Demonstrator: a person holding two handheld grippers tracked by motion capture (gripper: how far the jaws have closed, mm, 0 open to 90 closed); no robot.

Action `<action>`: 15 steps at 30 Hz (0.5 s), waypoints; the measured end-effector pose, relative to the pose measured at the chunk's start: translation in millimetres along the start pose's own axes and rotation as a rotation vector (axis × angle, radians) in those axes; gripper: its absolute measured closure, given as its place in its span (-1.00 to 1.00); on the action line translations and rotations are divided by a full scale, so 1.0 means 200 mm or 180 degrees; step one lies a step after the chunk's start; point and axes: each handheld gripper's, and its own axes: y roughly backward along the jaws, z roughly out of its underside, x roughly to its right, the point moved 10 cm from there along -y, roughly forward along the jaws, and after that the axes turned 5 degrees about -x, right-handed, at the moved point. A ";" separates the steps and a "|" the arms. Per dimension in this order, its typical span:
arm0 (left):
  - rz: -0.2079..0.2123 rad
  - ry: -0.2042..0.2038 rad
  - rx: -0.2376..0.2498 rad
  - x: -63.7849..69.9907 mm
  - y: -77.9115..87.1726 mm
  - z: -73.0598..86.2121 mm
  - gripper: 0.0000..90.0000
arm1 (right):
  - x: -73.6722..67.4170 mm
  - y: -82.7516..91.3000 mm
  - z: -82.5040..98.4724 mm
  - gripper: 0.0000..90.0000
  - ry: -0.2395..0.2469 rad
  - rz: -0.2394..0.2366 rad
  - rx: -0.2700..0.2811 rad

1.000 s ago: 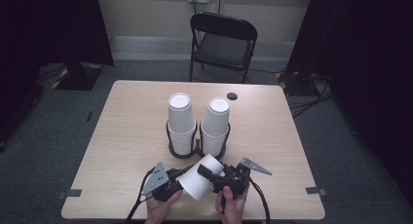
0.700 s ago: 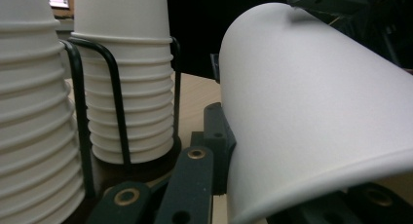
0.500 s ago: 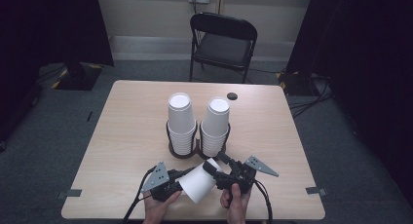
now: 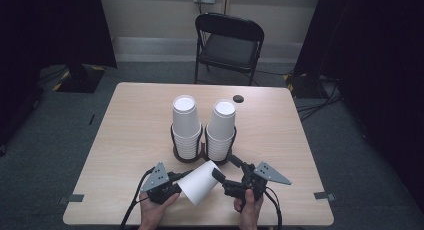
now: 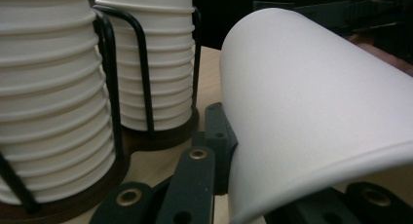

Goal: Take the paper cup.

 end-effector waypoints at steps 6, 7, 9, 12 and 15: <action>-0.0088 0.0022 -0.0058 -0.04 0.03 0.01 0.91 | -0.02 0.00 0.03 -0.71 0.0215 -0.0190 0.0033; -0.0105 0.0023 -0.0077 -0.05 0.03 0.01 0.91 | -0.02 0.00 0.03 -0.71 0.0280 -0.0166 0.0049; -0.0079 0.0115 -0.0093 -0.07 0.04 0.01 0.91 | -0.02 0.01 0.04 -0.71 0.0400 -0.0122 0.0060; -0.0085 0.0189 -0.0141 -0.09 0.06 -0.01 0.91 | -0.01 0.00 0.05 -0.71 0.0547 -0.0044 0.0041; -0.0080 0.0159 -0.0219 -0.10 0.07 -0.01 0.91 | -0.01 0.00 0.08 -0.70 0.0609 -0.0047 -0.0042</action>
